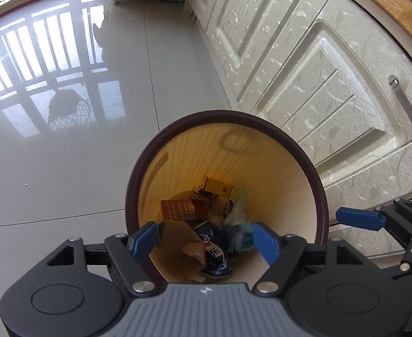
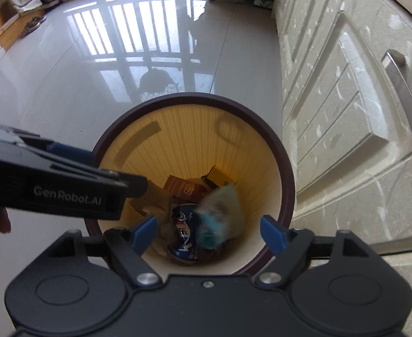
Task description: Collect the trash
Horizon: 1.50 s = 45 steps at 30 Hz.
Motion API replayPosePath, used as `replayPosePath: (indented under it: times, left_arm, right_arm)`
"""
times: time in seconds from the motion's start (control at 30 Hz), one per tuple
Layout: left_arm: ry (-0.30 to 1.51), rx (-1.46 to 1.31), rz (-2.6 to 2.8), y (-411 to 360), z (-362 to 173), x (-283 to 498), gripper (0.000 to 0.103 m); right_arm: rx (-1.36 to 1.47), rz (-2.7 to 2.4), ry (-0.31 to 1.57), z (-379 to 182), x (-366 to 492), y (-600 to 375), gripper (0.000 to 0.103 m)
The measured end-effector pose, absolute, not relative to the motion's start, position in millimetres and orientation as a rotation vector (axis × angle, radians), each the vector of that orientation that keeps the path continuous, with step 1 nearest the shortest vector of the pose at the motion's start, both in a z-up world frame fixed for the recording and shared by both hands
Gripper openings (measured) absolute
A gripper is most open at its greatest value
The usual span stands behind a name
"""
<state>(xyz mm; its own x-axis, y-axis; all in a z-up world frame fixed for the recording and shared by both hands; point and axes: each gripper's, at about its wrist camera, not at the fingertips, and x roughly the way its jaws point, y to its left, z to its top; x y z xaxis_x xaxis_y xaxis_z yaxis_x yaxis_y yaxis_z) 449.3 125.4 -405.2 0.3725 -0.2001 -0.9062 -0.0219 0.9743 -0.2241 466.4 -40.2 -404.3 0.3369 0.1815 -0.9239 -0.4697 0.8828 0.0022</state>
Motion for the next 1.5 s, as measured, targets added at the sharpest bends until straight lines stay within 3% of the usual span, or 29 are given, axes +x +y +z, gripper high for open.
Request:
replayPosePath:
  times: [0.17, 0.33, 0.8, 1.5]
  left_arm:
    - [1.184, -0.23, -0.086, 135.9, -395.3, 440.1, 0.089]
    - [1.176, -0.252, -0.039, 147.8, -382.1, 427.6, 0.103]
    - [1.128, -0.241, 0.048, 181.1, -309.3, 369.4, 0.103]
    - [0.913, -0.11, 0.029, 151.3, -144.3, 259.8, 0.103]
  right_arm:
    - [-0.304, 0.414, 1.16, -399.7, 460.3, -42.8, 0.1]
    - [-0.301, 0.378, 1.175, -388.5, 452.1, -47.7, 0.103]
    - [-0.293, 0.337, 1.129, -320.5, 418.3, -37.0, 0.103]
    - [-0.15, 0.248, 0.916, -143.5, 327.9, -82.3, 0.103]
